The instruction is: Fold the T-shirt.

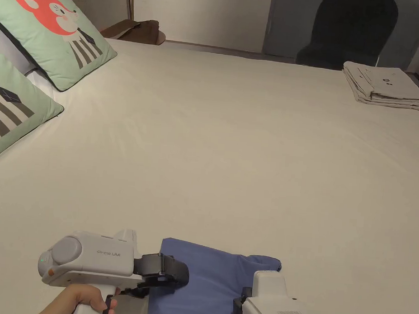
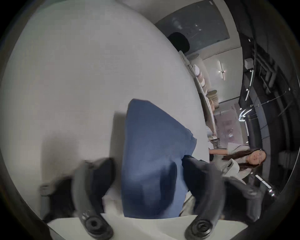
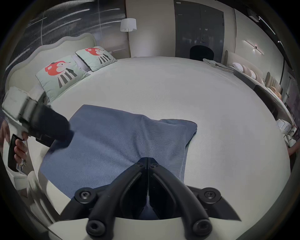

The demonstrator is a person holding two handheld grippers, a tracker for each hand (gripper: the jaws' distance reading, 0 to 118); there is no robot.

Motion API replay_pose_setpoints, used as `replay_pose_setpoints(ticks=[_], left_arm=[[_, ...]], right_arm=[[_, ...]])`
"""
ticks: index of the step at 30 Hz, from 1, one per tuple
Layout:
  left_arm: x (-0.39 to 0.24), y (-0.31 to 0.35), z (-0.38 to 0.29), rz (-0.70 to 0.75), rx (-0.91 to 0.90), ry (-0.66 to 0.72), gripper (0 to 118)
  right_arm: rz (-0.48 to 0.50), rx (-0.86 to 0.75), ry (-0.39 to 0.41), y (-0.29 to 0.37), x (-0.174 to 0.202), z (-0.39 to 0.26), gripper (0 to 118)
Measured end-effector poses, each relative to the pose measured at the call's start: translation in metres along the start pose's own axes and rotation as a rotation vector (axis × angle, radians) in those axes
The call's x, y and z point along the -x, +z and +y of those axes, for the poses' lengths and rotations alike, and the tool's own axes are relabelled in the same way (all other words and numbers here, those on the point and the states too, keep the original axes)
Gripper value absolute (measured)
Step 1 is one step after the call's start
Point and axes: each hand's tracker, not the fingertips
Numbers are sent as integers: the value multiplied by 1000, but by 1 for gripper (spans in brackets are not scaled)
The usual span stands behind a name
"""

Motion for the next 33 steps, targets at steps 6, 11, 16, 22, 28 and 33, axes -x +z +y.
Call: replay_pose_setpoints(ticks=[6,11,16,22,28,33], left_arm=[[13,-5,-5,-71,-2,76,30],[-3,0,-8,-35,-8,6,16],[-14,10,1,-12,3,-81,16],[-11,39,28,72,7,-183,15],[21,104,67,232,-44,-241,15],[65,176,98,395,-81,-243,15]], right_arm=[[16,1,-17,0,-3,1,0],[2,-8,0,1,1,1,0],[-3,-42,11,11,6,8,0],[6,-173,23,37,21,44,0],[49,-295,64,55,56,82,0],[104,-338,91,49,96,108,0]])
